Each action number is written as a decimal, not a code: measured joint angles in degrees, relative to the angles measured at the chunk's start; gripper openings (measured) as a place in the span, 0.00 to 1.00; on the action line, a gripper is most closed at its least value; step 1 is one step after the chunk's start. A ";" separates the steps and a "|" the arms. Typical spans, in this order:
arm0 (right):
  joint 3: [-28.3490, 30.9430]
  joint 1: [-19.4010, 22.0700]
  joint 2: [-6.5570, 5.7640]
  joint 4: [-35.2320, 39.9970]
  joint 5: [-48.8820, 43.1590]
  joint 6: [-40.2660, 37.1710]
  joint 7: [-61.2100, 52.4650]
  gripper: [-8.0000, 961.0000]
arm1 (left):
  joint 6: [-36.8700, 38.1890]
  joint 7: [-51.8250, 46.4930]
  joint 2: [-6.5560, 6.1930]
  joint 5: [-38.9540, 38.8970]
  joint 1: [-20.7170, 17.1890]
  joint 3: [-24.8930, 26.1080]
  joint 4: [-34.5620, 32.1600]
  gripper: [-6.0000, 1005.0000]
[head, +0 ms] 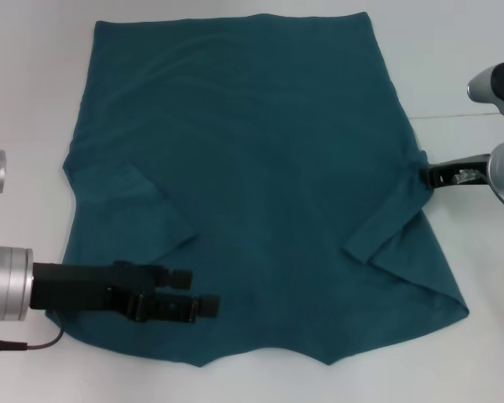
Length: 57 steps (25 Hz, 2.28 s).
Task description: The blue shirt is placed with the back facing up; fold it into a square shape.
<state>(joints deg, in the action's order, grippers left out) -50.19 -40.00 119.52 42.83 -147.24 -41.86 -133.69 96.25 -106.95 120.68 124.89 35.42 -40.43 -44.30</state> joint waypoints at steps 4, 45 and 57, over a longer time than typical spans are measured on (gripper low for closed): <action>-0.64 -0.37 0.02 0.24 1.43 -0.30 0.01 0.09 | -0.26 0.01 0.00 0.00 0.00 0.00 0.00 0.91; -1.52 -3.15 -0.90 4.81 -0.62 -10.64 -4.06 0.57 | -0.17 0.63 -0.24 0.00 -1.27 0.29 0.00 0.91; -3.11 0.15 -0.38 12.85 -7.76 -18.97 -3.85 0.11 | -0.73 0.68 -0.35 0.00 -1.29 0.35 0.00 0.91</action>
<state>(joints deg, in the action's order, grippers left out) -53.29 -39.85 119.13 55.68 -155.00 -60.83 -137.54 95.52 -106.27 120.33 124.89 34.12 -40.08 -44.30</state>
